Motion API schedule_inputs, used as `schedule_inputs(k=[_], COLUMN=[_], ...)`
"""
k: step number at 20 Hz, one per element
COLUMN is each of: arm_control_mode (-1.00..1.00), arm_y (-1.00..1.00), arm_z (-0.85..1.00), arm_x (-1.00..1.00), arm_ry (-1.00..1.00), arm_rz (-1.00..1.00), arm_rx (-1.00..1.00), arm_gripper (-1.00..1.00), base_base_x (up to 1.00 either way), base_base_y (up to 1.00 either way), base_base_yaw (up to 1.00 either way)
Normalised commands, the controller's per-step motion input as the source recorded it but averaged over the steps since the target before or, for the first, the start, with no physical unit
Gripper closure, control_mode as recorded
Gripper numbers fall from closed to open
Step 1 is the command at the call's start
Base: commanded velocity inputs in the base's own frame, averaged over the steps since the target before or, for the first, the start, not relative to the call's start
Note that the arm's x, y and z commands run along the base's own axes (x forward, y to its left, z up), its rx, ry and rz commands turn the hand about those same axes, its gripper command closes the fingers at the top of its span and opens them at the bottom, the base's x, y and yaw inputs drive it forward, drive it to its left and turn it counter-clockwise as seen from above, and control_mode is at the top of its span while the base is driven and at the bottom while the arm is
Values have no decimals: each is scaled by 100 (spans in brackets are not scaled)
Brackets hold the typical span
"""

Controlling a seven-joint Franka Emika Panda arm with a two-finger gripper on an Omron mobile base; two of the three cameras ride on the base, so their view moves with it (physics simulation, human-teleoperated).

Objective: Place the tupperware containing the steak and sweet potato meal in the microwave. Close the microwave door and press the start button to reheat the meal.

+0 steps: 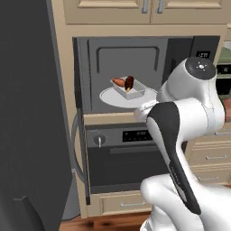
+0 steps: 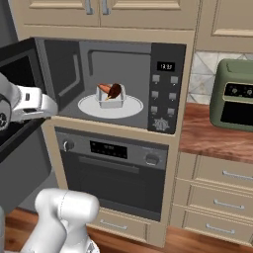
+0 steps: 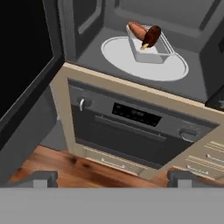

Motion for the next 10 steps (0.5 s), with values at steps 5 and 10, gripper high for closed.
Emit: schedule_inputs(k=[5,10], arm_control_mode=[-100,-100], arm_y=[48,49], arm_z=[-8,0], arm_x=[-35,-51], arm_ry=[-12,-3], arm_rz=[14,13], arm_rx=[-23,-20], arm_gripper=[-100,-100], base_base_x=[0,0], base_base_y=[0,0], base_base_yaw=[0,0])
